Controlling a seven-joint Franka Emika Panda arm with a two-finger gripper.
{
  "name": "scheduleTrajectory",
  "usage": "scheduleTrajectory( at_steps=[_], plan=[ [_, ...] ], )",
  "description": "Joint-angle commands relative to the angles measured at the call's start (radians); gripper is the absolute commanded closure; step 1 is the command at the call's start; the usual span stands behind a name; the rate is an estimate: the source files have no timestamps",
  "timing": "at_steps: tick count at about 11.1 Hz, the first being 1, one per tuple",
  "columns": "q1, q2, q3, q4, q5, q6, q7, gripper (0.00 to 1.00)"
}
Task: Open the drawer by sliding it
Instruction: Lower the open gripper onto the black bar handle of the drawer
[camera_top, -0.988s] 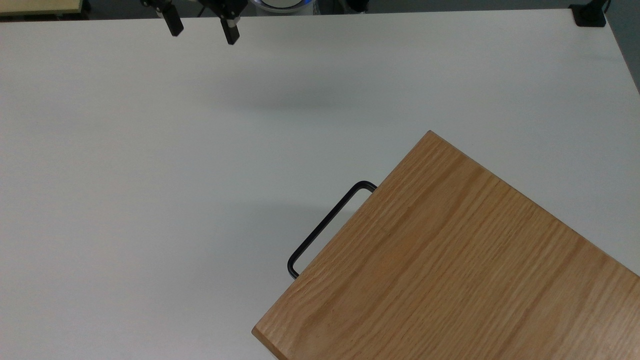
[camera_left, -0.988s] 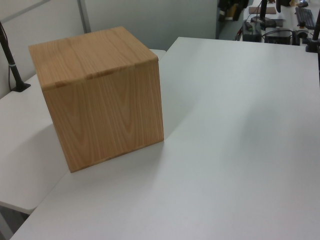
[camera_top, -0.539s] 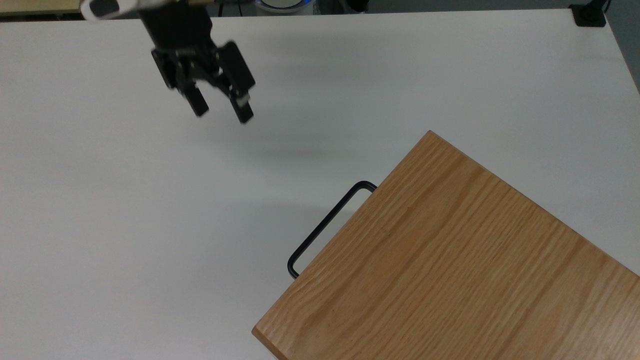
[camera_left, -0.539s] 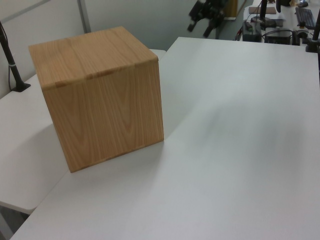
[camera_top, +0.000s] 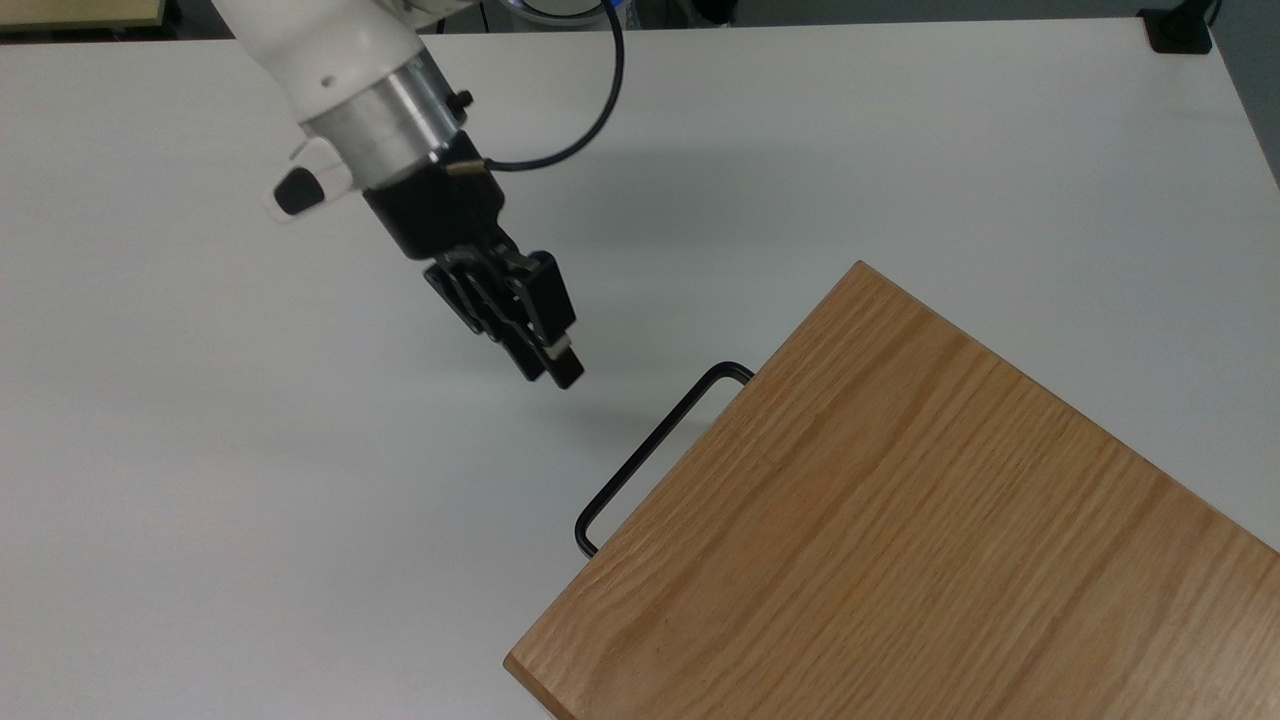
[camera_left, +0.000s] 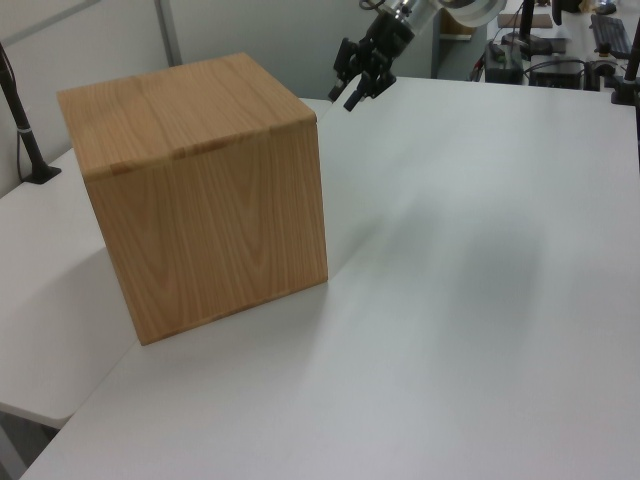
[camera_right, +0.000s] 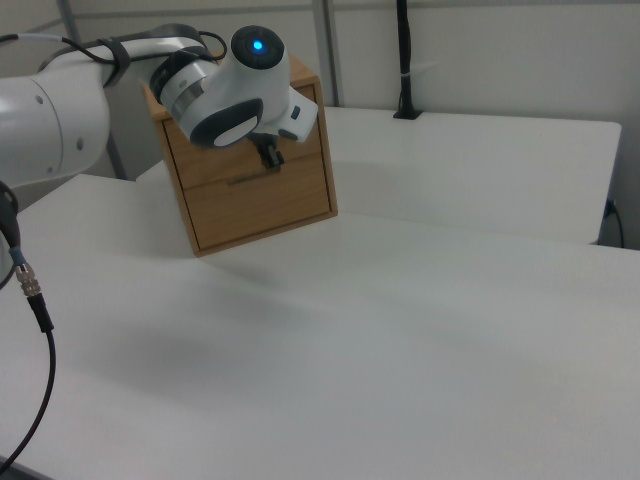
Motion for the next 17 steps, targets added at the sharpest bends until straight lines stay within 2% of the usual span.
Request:
scheduleTrajectory(
  at_steps=[1,3,4,9,11,14,17],
  plan=[
    [0.008,0.076,0.034,0.080,0.039,0.021,0.009,0.57],
    [0.004,0.081,0.034,0.086,0.127,0.034,0.008,0.57],
    [0.004,0.078,0.034,0.086,0.141,0.034,0.011,0.57],
    [-0.002,0.070,0.031,0.086,0.149,0.034,0.015,0.57],
    [-0.001,0.070,0.031,0.098,0.184,0.035,0.014,0.57],
    [0.011,0.082,0.036,0.114,0.188,0.102,0.011,0.56],
    [0.017,0.119,0.083,0.126,0.180,0.210,0.000,0.56]
  ],
)
